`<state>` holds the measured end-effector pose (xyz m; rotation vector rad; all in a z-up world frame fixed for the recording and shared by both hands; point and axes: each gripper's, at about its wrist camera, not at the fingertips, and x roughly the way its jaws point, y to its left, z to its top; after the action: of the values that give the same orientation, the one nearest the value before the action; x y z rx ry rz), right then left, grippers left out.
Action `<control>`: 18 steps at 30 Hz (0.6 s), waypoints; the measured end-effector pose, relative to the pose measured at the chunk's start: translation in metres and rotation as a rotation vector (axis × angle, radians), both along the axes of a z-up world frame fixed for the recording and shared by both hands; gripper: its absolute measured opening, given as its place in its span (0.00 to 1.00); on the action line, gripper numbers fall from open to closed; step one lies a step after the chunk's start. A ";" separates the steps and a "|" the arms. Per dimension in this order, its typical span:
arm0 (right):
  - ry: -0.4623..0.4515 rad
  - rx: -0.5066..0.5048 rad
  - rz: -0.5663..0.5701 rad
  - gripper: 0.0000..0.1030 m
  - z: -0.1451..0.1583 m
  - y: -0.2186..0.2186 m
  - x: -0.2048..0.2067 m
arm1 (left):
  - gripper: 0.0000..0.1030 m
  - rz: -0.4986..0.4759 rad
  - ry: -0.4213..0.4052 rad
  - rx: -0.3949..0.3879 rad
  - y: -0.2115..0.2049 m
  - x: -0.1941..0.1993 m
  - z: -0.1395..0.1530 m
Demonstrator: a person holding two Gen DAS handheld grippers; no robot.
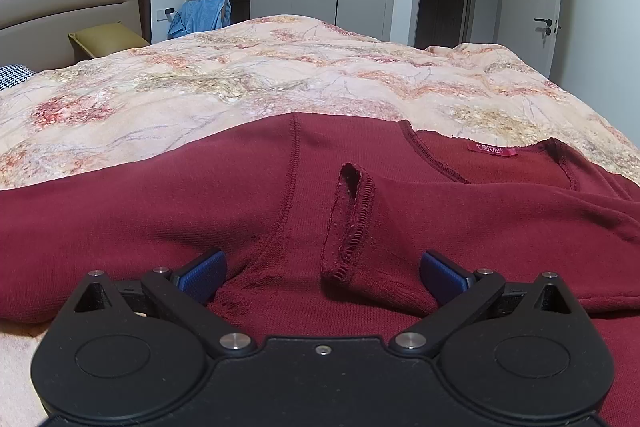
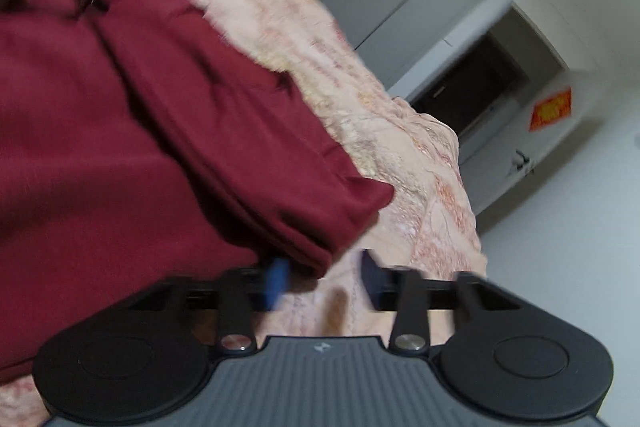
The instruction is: Fold small clothes
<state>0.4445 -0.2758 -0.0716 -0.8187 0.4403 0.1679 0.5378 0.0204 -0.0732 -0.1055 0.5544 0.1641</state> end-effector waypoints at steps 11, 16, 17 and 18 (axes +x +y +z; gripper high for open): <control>0.100 0.710 -0.308 0.06 0.012 -0.048 0.002 | 1.00 0.000 -0.002 -0.004 0.000 0.000 0.000; 0.088 0.692 -0.316 0.07 0.006 -0.044 0.007 | 1.00 0.000 -0.001 -0.002 0.000 0.000 0.000; 0.087 0.695 -0.313 0.09 0.005 -0.044 0.004 | 1.00 0.000 0.004 0.005 -0.001 0.000 0.001; 0.087 0.699 -0.309 0.09 0.006 -0.044 0.003 | 1.00 -0.001 0.013 0.011 -0.002 0.001 0.003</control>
<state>0.4479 -0.3199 -0.0659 -0.0533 0.5388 0.0600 0.5391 0.0187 -0.0707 -0.0932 0.5660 0.1674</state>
